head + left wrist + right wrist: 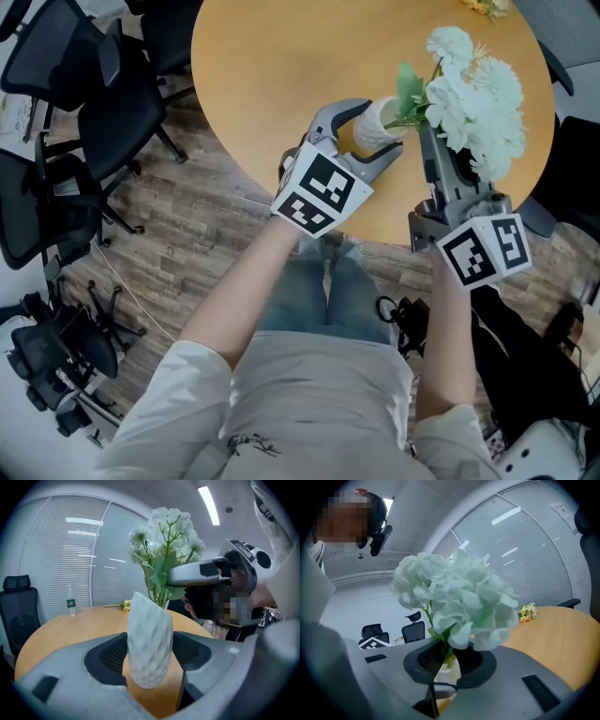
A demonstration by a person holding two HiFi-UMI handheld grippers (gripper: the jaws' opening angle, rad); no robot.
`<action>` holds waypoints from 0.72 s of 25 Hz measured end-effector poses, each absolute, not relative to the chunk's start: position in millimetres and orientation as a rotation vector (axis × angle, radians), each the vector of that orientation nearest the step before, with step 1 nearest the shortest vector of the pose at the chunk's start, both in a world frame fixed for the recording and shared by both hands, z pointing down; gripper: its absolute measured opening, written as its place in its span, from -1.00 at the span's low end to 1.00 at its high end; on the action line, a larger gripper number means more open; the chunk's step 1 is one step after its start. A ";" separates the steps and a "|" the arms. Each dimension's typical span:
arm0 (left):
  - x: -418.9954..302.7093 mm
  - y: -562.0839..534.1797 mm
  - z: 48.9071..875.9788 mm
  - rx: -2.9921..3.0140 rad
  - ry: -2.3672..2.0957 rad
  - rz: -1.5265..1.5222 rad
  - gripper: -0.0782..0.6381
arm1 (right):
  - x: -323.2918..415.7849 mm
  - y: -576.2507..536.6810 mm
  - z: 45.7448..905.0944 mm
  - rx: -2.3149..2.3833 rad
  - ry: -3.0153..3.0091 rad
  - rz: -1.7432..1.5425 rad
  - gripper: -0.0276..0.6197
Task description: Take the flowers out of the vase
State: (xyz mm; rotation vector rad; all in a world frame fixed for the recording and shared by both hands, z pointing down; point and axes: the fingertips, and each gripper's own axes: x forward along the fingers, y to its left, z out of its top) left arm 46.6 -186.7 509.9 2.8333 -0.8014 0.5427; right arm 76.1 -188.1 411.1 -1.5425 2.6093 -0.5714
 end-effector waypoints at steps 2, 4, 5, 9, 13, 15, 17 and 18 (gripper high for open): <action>45.5 -187.5 509.1 2.831 -0.804 0.549 0.07 | 76.8 -187.3 408.3 -1.546 2.608 -0.568 -0.75; 45.0 -187.9 508.4 2.833 -0.806 0.551 0.07 | 78.2 -186.3 405.8 -1.548 2.605 -0.566 -0.75; 44.5 -188.1 509.2 2.832 -0.806 0.550 0.07 | 78.7 -186.0 405.1 -1.548 2.603 -0.565 -0.75; 45.1 -190.6 514.6 2.832 -0.806 0.543 0.07 | 83.7 -186.3 403.8 -1.548 2.594 -0.563 -0.75; 47.2 -189.6 509.5 2.829 -0.806 0.546 0.07 | 89.7 -183.5 392.2 -1.551 2.582 -0.561 -0.75; 51.7 -186.7 503.9 2.830 -0.806 0.547 0.07 | 95.8 -179.5 383.5 -1.551 2.577 -0.557 -0.75; 53.8 -186.8 504.3 2.831 -0.808 0.551 0.07 | 99.6 -178.6 380.8 -1.549 2.571 -0.555 -0.76; 55.9 -187.0 503.2 2.831 -0.808 0.552 0.07 | 102.3 -178.3 378.0 -1.547 2.568 -0.554 -0.75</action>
